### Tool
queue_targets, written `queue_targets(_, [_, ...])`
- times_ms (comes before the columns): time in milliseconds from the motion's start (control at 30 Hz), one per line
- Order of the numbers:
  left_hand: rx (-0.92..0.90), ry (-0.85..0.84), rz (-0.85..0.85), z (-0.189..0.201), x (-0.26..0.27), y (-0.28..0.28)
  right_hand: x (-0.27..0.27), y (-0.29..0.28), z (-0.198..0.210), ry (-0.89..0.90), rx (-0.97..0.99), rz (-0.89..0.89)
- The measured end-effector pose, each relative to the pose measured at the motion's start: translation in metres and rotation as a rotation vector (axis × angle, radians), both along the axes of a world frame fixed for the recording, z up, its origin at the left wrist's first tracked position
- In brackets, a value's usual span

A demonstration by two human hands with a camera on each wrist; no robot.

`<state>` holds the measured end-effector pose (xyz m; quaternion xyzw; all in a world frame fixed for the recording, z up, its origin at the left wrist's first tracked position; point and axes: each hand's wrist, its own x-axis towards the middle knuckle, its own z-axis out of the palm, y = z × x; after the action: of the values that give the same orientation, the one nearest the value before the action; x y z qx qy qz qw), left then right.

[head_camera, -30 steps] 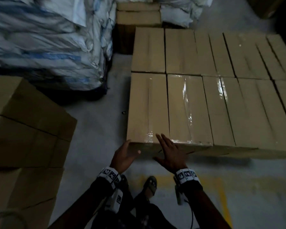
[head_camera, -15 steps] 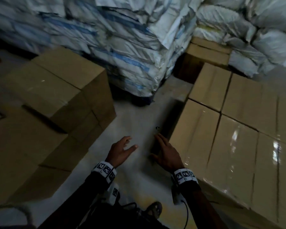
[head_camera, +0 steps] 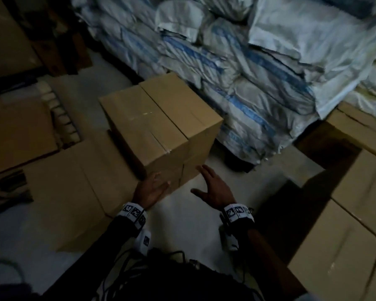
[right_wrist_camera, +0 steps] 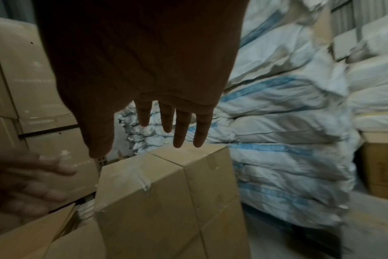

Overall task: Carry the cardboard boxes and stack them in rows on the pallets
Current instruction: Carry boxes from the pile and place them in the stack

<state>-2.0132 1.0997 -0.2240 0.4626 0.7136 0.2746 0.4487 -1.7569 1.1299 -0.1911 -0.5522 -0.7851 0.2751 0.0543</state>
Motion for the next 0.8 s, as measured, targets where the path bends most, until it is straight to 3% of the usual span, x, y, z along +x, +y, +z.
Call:
queue_targets(300, [-0.150,0.098,0.126,-0.026,-0.058,0.070,-0.059,0.125,-0.024,-0.091,-0.094,0.053])
queue_targets(533, [-0.284,0.152,0.079,-0.059,-0.066,0.138,-0.082,0.232,-0.064,-0.093,-0.203,0.056])
queue_targets(633, [-0.367,0.158,0.052,-0.065,-0.060,0.159,-0.089,0.259,-0.075,-0.095,-0.268,0.045])
queue_targets(800, [-0.395,0.138,0.176,-0.084,-0.054,0.178,-0.092,0.274,-0.095,-0.038,-0.267,-0.031])
